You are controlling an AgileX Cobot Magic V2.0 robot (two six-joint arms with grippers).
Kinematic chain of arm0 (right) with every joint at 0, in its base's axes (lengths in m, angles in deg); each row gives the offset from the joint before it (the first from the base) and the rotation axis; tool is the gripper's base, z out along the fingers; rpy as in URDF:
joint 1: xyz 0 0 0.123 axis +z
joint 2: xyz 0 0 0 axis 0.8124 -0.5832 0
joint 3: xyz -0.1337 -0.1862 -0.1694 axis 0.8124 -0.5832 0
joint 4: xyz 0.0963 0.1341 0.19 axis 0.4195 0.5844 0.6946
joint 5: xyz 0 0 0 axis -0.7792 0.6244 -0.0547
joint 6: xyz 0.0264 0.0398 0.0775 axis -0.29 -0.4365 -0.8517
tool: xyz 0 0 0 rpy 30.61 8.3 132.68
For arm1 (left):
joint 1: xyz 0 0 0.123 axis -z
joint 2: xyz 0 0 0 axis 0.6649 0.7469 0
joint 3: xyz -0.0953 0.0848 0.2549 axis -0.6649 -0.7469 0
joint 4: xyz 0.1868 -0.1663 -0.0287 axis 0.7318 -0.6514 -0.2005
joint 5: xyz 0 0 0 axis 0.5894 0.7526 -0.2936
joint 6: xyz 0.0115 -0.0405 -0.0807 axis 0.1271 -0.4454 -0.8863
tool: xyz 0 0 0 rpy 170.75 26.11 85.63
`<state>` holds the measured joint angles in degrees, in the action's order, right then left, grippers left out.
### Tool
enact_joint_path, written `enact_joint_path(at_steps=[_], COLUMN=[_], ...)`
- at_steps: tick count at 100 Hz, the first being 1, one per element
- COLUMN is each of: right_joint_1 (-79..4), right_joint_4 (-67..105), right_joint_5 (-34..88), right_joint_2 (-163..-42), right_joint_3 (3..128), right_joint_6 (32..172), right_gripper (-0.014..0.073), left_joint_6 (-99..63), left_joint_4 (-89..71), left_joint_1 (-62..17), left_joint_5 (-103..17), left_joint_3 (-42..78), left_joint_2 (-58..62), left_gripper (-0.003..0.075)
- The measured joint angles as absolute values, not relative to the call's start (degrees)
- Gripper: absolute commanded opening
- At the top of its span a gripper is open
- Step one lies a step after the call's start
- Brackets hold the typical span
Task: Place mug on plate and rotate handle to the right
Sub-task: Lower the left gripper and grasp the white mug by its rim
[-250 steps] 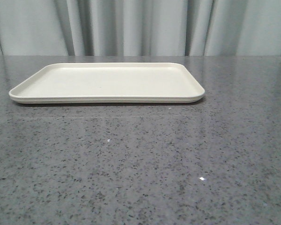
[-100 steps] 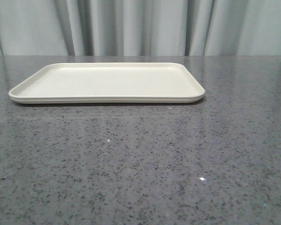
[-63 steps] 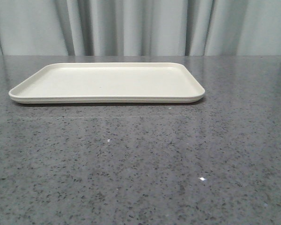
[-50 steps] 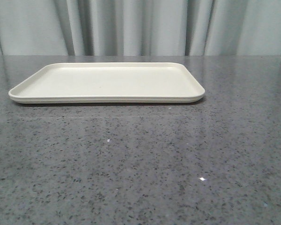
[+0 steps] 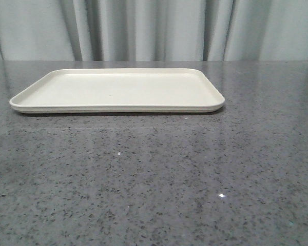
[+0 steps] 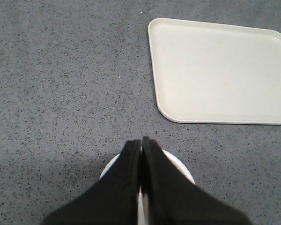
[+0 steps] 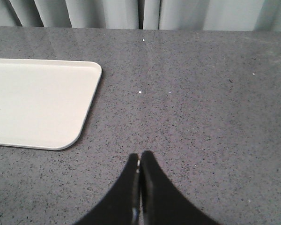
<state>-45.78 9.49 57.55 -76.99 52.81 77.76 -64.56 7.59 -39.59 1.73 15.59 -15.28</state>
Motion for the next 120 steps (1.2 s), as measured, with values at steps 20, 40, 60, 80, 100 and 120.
enact_joint_path(at_steps=[20, 40, 60, 80, 100, 120], right_joint_1=[-45.8, -45.8, -45.8, -45.8, -45.8, -45.8], right_joint_4=[9.5, 9.5, 9.5, 9.5, 9.5, 9.5], right_joint_5=[58.0, 58.0, 56.8, 55.8, 55.8, 55.4], right_joint_2=[-77.0, -77.0, -77.0, -77.0, -77.0, -77.0], right_joint_3=[52.8, 52.8, 52.8, 52.8, 52.8, 52.8], right_joint_6=[77.8, 77.8, 77.8, 77.8, 77.8, 77.8], right_gripper=[0.0141, 0.0565, 0.0657, 0.0657, 0.0657, 0.0657], left_joint_6=[-63.5, -63.4, -62.1, -62.0, -62.0, -62.1], left_joint_4=[7.6, 6.9, 6.3, 6.3, 7.5, 9.2], left_joint_1=[-39.6, -39.6, -39.6, -39.6, -39.6, -39.6], left_joint_5=[1.7, 1.8, 2.6, 3.1, 6.8, 9.4], left_joint_3=[15.6, 15.6, 15.6, 15.6, 15.7, 15.7], left_joint_2=[-15.3, -15.3, -15.3, -15.3, -13.6, -9.9], left_gripper=[0.0021, 0.0321, 0.0569, 0.0566, 0.0566, 0.0566])
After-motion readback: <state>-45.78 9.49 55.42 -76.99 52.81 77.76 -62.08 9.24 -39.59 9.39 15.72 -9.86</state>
